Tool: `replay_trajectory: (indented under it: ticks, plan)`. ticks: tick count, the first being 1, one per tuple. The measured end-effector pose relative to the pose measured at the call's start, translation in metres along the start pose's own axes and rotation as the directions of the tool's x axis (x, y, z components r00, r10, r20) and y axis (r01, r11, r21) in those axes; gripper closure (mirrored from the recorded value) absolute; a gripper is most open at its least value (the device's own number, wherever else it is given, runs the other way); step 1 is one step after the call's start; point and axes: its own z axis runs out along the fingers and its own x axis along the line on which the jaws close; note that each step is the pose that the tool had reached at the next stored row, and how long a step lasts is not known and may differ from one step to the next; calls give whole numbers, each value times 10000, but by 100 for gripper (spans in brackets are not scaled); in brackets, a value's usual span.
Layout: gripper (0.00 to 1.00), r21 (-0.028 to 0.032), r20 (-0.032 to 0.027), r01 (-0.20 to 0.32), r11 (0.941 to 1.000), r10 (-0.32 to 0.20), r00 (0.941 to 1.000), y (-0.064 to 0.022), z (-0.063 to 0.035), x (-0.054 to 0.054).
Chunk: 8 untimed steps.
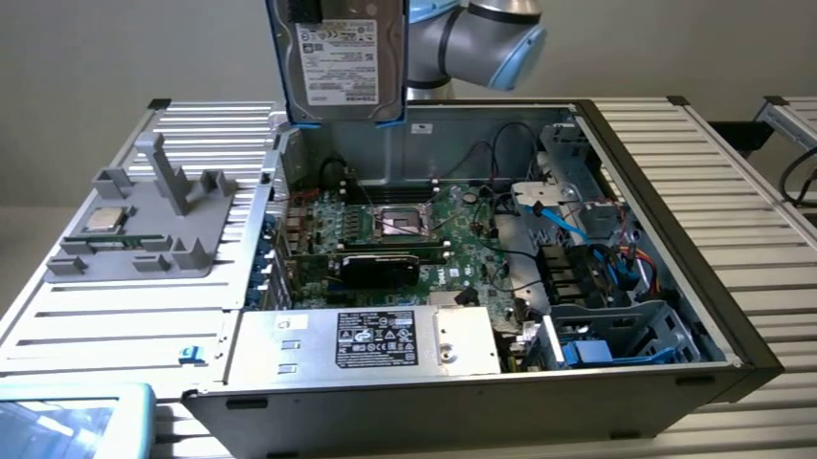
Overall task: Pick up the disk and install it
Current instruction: 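Pick up the disk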
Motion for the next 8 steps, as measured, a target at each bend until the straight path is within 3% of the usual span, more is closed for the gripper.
replay_trajectory:
  ticks: [8]
  plan:
    - [63,-18,0,-1,10000,1,10000,-345,-10,123]
